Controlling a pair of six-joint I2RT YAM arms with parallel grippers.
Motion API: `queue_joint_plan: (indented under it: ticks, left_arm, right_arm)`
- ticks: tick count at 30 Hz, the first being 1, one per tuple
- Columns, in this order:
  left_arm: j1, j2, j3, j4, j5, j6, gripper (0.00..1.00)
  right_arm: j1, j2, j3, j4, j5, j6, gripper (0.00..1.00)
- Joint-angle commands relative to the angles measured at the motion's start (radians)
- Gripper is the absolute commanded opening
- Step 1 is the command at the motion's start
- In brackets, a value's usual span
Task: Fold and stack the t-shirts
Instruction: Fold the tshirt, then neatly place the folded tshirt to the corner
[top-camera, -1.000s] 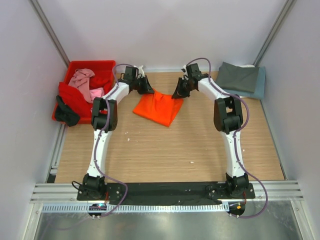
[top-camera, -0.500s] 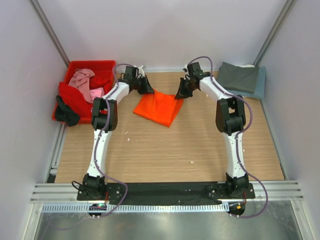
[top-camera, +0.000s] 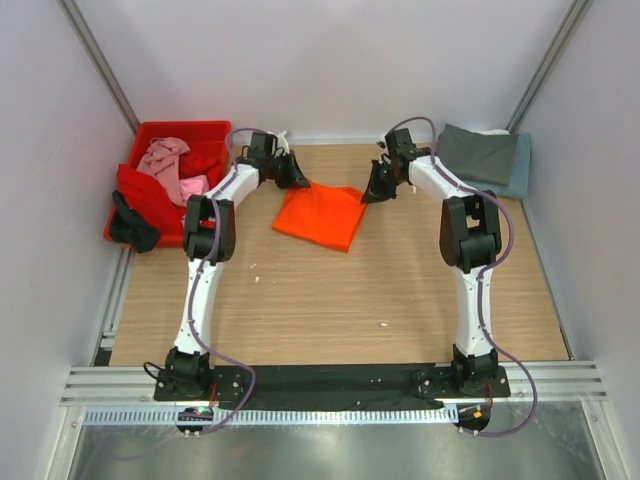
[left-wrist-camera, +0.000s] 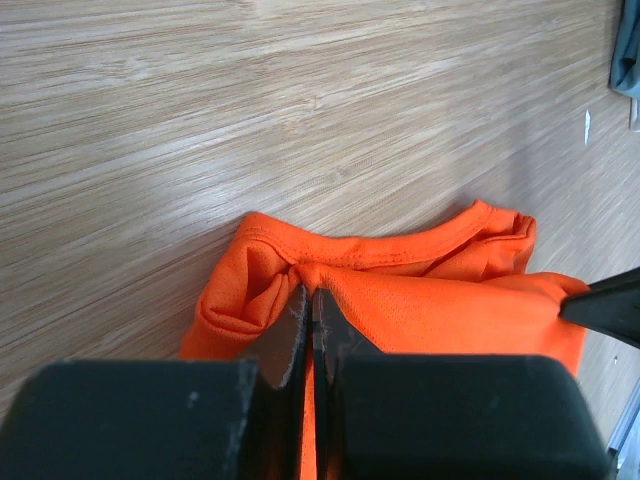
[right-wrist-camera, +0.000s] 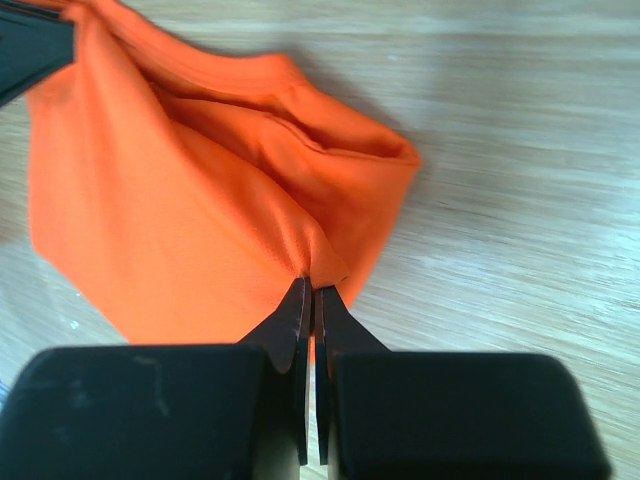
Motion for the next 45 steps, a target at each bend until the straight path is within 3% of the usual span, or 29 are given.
queue_joint_plan:
  ticks: [1, 9, 11, 12, 14, 15, 18, 21, 26, 30, 34, 39, 45]
  left_arm:
    - [-0.002, 0.062, 0.003, -0.108, -0.042, 0.02, 0.0]
    - [-0.002, 0.069, 0.012, -0.111, -0.03, 0.023, 0.01]
    - [-0.002, 0.069, 0.017, -0.114, -0.025, 0.026, 0.15]
    - [-0.003, 0.071, 0.018, -0.113, -0.021, 0.031, 0.36]
    - [-0.003, 0.066, 0.018, -0.111, -0.004, 0.029, 0.54]
    - [0.001, 0.063, 0.015, -0.105, 0.007, 0.02, 0.66]
    - [0.012, 0.022, 0.003, -0.099, 0.035, -0.026, 0.82]
    - [0.018, -0.093, -0.035, -0.093, 0.024, -0.04, 0.89]
    - [0.021, -0.289, -0.032, -0.162, -0.051, -0.023, 0.92]
    - [0.021, -0.395, -0.031, -0.281, -0.103, 0.023, 0.92]
    - [0.021, -0.487, -0.075, -0.363, -0.148, 0.069, 0.93]
    - [0.014, -0.679, -0.27, -0.391, -0.159, 0.083, 0.92]
    - [-0.025, -0.892, -0.505, -0.427, -0.241, 0.127, 0.92]
  right_arm:
    - [-0.023, -0.065, -0.034, 0.022, 0.026, -0.023, 0.01]
    - [-0.064, 0.018, -0.008, 0.049, -0.011, -0.038, 0.01]
    - [-0.069, 0.04, 0.025, 0.052, -0.036, -0.04, 0.06]
    - [-0.069, 0.069, 0.045, 0.048, -0.045, -0.04, 0.19]
    - [-0.069, 0.093, 0.128, 0.02, -0.068, -0.048, 0.47]
    - [-0.072, 0.106, 0.159, 0.005, -0.069, -0.049, 0.69]
    - [-0.087, 0.115, 0.254, -0.061, -0.056, -0.064, 0.82]
    - [-0.118, 0.028, 0.192, -0.031, -0.06, -0.06, 0.86]
    - [-0.15, -0.181, -0.179, 0.196, -0.192, 0.007, 0.94]
    - [-0.148, -0.189, -0.388, 0.347, -0.287, 0.072, 0.95]
    - [-0.145, -0.124, -0.444, 0.5, -0.37, 0.141, 0.95]
    - [-0.133, -0.014, -0.355, 0.508, -0.366, 0.152, 0.95]
    - [-0.09, 0.083, -0.272, 0.511, -0.346, 0.164, 0.83]
